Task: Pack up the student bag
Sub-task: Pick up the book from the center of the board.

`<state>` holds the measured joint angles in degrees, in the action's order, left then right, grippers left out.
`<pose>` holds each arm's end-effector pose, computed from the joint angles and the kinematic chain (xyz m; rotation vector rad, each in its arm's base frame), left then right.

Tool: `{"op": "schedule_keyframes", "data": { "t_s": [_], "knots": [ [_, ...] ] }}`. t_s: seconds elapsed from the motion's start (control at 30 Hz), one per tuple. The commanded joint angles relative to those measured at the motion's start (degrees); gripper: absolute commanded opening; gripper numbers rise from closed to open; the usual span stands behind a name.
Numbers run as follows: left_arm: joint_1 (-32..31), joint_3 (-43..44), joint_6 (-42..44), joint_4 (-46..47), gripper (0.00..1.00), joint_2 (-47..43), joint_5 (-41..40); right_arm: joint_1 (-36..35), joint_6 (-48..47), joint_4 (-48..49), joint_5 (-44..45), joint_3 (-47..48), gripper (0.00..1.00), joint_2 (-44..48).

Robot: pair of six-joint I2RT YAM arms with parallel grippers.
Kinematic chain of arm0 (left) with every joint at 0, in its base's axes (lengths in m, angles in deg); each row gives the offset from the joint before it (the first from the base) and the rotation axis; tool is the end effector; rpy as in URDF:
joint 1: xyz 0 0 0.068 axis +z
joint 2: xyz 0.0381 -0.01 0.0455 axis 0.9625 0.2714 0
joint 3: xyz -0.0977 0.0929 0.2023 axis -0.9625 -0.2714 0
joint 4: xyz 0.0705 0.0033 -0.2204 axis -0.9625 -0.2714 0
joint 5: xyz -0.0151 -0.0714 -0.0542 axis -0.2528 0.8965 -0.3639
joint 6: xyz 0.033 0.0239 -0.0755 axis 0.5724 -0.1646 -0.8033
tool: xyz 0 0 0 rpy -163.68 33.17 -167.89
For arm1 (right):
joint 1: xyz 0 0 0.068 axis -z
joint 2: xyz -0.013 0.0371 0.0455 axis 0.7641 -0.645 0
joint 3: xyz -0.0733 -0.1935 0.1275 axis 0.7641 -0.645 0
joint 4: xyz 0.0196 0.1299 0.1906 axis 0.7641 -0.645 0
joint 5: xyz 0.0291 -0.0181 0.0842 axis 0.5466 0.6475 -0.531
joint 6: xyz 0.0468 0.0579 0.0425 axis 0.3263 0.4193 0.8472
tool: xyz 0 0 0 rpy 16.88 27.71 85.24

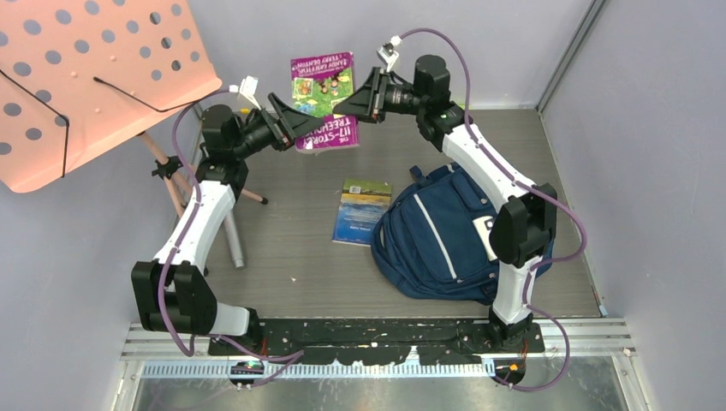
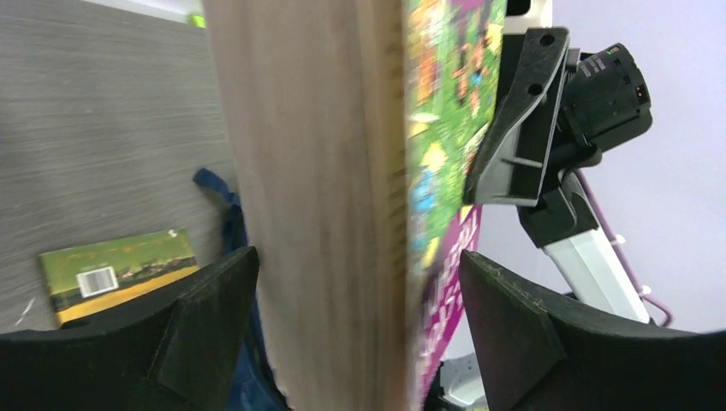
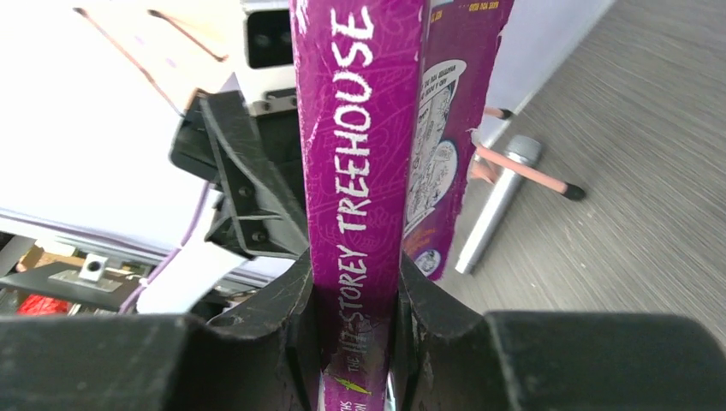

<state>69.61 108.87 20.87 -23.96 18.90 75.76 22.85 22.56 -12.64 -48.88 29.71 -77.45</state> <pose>0.3178 -0.0798 0.3523 -0.1039 1.8018 -1.4011 0.3664 0.2515 0.3718 -0.3630 1.8859 1.7096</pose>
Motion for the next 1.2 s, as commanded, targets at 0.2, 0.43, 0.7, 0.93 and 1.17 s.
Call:
{"op": "schedule_keyframes", "data": {
  "t_s": [0.2, 0.43, 0.7, 0.93, 1.17],
  "knots": [
    [0.5, 2.6, -12.4, 15.7, 0.91, -0.5, 6.4, 0.2, 15.1, 22.7, -4.4, 4.5, 0.01, 7.0],
    [1.6, 1.5, -23.0, 29.8, 0.66, 0.8, 8.5, 0.2, 13.0, 20.3, -6.1, 2.4, 0.01, 6.8],
    [2.5, 0.4, -27.2, 35.0, 0.17, 1.9, 9.5, 0.0, -7.0, -6.0, -4.7, 5.4, 0.01, 7.8],
    [2.5, -1.4, -19.2, 25.5, 0.0, -0.3, 8.9, 0.0, -22.4, -22.6, 6.2, 4.7, 0.56, 10.5],
    [2.5, -1.8, 8.8, -11.6, 0.0, -5.7, 0.8, -0.1, -34.5, -34.6, 18.8, -0.3, 0.69, 17.4]
  ]
}}
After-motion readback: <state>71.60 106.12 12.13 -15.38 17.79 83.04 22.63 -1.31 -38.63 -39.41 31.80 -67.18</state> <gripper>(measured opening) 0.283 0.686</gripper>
